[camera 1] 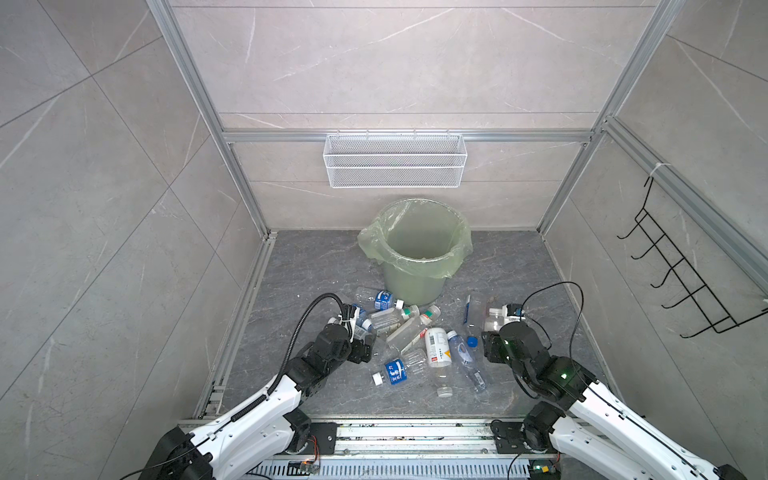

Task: Throw the plastic bottles in the bin
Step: 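Lift the tea bottle with the right gripper and release it over the bin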

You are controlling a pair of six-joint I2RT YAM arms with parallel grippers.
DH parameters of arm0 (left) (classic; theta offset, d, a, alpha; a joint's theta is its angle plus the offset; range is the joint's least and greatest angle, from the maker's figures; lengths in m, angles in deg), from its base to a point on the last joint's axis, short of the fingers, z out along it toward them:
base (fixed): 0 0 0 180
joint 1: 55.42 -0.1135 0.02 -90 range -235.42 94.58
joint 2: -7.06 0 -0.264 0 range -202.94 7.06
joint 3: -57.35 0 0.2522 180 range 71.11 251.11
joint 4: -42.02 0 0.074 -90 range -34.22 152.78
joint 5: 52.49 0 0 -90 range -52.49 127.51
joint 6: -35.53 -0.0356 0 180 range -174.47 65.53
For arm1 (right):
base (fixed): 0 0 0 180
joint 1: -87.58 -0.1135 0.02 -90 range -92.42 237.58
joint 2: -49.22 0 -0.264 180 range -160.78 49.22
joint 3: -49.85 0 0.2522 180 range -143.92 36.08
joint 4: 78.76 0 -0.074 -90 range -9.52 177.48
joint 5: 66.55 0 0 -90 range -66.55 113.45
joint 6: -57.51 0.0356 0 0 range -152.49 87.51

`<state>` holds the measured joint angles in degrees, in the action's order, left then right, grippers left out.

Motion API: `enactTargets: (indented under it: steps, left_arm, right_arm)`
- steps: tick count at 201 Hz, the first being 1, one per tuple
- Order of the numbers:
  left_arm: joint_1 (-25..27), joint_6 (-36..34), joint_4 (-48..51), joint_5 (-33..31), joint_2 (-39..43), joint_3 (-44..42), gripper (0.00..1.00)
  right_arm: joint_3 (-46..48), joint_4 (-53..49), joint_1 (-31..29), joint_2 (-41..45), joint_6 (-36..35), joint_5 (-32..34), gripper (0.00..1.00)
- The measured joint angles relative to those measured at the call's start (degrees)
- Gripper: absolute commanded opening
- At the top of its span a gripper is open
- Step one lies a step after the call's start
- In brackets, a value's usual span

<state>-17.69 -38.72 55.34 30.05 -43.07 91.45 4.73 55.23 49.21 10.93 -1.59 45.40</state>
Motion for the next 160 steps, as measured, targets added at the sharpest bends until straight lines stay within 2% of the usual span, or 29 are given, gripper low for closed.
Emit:
enactTargets:
  steps: [53,99,128,160]
  left_arm:
    - [0.00,-0.70,-0.04,0.48,-0.24,0.42,0.92]
    - [0.00,-1.07,-0.09,0.63,-0.63,0.42,0.92]
    - [0.00,-1.22,-0.11,0.59,-1.53,0.44,0.92]
    - [0.00,-1.22,0.02,0.11,-3.89,1.16,0.92]
  right_arm:
    - [0.02,6.82,-7.76,2.78,-6.19,1.01,0.46]
    - [-2.12,9.27,-11.17,0.79,-7.87,3.15,0.45]
    - [-9.86,9.53,-11.50,-4.22,-8.70,3.87,0.43]
    - [-26.60,9.42,-11.50,-15.63,-9.92,5.35,0.39]
